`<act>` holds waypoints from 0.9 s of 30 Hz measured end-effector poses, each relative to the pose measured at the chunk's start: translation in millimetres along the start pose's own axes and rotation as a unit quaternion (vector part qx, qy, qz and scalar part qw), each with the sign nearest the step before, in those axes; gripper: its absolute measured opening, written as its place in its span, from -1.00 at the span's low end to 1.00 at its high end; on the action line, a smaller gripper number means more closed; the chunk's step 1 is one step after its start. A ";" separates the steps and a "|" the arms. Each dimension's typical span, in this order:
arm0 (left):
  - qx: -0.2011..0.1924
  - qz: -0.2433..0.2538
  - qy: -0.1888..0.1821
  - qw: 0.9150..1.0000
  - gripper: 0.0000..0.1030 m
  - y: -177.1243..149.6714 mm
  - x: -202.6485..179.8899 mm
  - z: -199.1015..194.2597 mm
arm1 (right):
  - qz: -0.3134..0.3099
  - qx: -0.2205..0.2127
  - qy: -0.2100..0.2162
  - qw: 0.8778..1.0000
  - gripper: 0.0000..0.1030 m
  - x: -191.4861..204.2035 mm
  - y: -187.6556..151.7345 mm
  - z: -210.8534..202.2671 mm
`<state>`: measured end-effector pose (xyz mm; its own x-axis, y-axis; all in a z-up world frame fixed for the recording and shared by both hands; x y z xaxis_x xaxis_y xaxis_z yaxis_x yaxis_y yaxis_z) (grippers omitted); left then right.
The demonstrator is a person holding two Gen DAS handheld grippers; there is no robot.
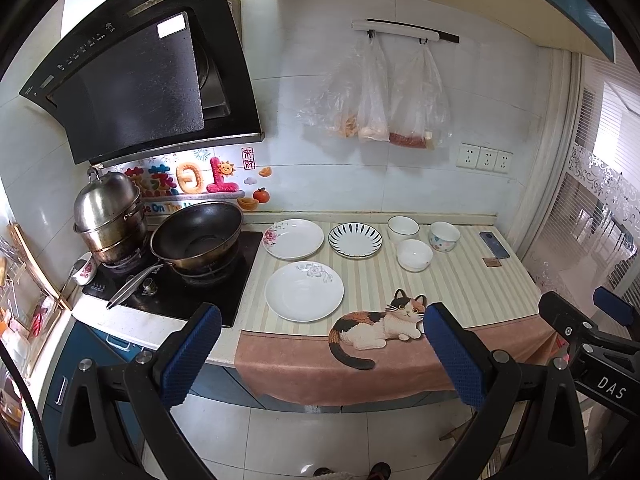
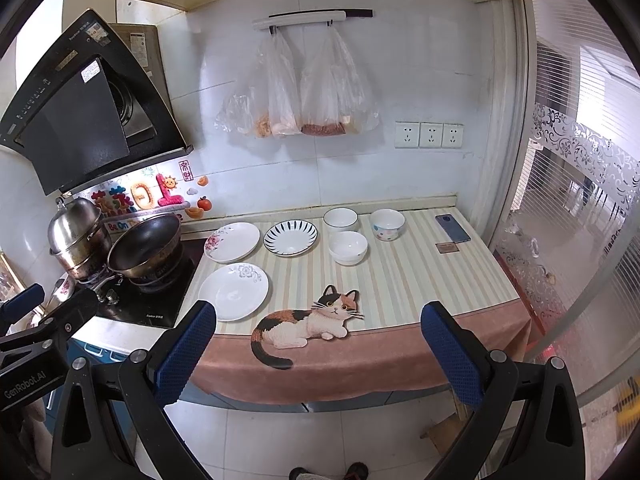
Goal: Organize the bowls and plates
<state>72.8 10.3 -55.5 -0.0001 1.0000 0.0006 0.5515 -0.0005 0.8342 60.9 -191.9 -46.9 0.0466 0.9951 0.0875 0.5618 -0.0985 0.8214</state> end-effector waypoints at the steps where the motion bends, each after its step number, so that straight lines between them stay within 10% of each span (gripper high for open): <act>1: 0.000 0.000 0.000 1.000 1.00 0.0 0.0 -0.1 | 0.000 0.000 0.000 1.000 1.00 0.0 0.2 -0.1; 27: -0.006 -0.002 0.001 1.000 1.00 -4.3 12.4 -13.8 | -0.002 -0.007 0.006 1.000 1.00 6.0 4.3 -14.8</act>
<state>58.9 22.6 -51.5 -0.0043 1.0000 -0.0008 0.5411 0.0029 0.8410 51.4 -186.5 -34.6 0.0356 0.9952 0.0910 0.5511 -0.0956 0.8290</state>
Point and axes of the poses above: each gripper's, at about its wrist camera, not at the fingertips, and z roughly the way its jaws point, x to its left, y to its top, the point moved 10 cm from there along z, roughly the way its jaws point, and after that the axes turned 5 degrees about -x, right-handed, at the moved point
